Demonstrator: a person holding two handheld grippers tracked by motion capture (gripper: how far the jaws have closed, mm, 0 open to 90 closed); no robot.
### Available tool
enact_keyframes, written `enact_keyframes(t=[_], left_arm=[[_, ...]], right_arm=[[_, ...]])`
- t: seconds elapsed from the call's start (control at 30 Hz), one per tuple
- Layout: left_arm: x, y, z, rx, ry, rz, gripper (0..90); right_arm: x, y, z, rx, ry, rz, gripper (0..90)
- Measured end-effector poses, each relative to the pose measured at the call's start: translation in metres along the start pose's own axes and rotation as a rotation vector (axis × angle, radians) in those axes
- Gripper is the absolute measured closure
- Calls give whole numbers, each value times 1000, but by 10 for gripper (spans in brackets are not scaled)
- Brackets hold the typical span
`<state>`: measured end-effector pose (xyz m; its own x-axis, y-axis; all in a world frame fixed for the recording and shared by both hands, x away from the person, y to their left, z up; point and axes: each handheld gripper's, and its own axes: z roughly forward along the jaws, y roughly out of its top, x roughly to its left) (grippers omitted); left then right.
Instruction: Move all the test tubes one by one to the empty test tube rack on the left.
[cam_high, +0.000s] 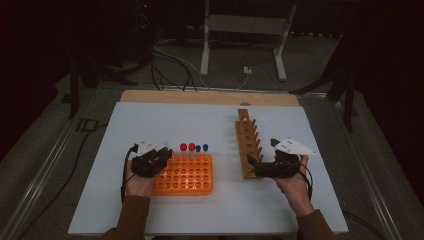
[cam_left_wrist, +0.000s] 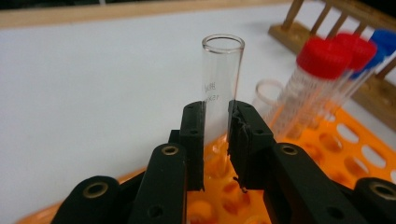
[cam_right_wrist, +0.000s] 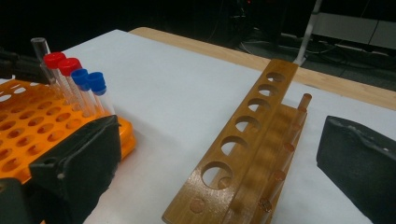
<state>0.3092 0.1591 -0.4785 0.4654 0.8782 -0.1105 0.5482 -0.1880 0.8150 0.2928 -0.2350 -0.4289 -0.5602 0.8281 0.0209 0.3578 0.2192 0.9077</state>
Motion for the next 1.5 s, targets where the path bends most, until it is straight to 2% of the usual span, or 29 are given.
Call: enact_keyframes(t=[0.37, 0.47, 0.8, 0.93, 1.03, 1.1, 1.27, 1.37, 1.5], left_arm=[[-9, 0, 3, 68, 40, 93, 775], [-9, -1, 6, 94, 44, 103, 775], [-10, -2, 5, 94, 46, 115, 775], [-8, -3, 4, 88, 38, 104, 772], [-7, -5, 4, 74, 32, 87, 759], [-7, -5, 3, 73, 40, 82, 689], [-3, -2, -9, 21, 0, 60, 557], [-3, 1, -20, -23, -16, 70, 489], [0, 4, -39, -124, -54, 66, 382]], right_arm=[[-3, -5, -2, 15, -2, 2, 3], [-3, -5, -2, 16, -1, 0, 3], [-8, -11, -5, 28, -10, 8, 3], [-10, -12, -6, 30, -16, 15, 3], [-12, -14, -7, 30, -18, 20, 3], [-13, -16, -8, 32, -20, 26, 3], [-17, -21, -10, 37, -29, 32, 3], [-19, -23, -12, 32, -32, 38, 3], [-22, -23, -13, 25, -38, 44, 3]])
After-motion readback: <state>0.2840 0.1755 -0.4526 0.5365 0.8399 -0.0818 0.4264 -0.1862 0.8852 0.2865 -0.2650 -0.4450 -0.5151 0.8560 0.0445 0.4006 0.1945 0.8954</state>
